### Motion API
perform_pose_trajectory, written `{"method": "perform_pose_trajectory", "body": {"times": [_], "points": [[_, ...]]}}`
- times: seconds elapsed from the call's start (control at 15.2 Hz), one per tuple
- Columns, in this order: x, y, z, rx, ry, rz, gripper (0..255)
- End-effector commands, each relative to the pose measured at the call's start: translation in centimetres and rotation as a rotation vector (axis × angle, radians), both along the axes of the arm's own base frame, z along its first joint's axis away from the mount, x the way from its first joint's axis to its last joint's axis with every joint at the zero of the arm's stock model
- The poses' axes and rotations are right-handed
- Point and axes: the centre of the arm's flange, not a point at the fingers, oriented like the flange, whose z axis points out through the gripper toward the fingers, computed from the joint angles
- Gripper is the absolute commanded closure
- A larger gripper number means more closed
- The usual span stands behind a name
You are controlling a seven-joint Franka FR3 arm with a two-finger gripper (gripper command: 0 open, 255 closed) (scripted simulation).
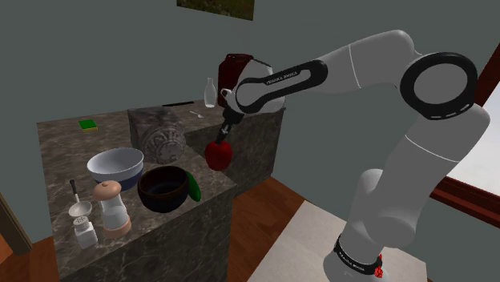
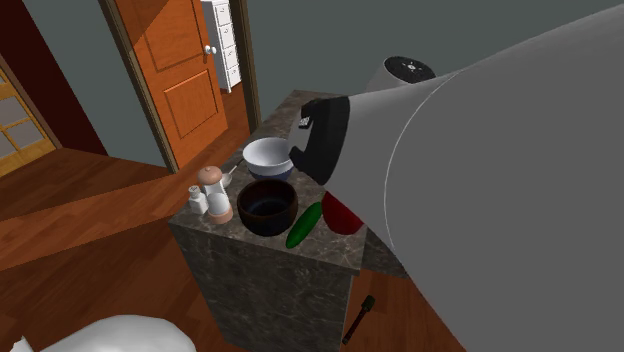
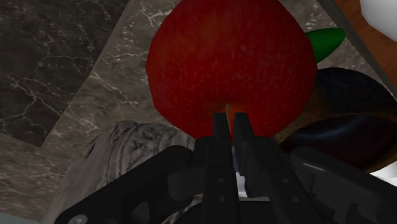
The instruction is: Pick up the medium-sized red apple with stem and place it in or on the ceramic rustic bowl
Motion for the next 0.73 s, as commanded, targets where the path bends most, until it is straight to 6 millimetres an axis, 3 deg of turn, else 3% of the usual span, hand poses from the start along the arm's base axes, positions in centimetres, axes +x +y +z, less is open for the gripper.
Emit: {"method": "perform_pose_trajectory", "body": {"times": [0.0,0.66], "points": [[0.0,-0.1,1.1,0.0,0.0,0.0,255],[0.0,-0.1,6.4,0.0,0.0,0.0,255]]}}
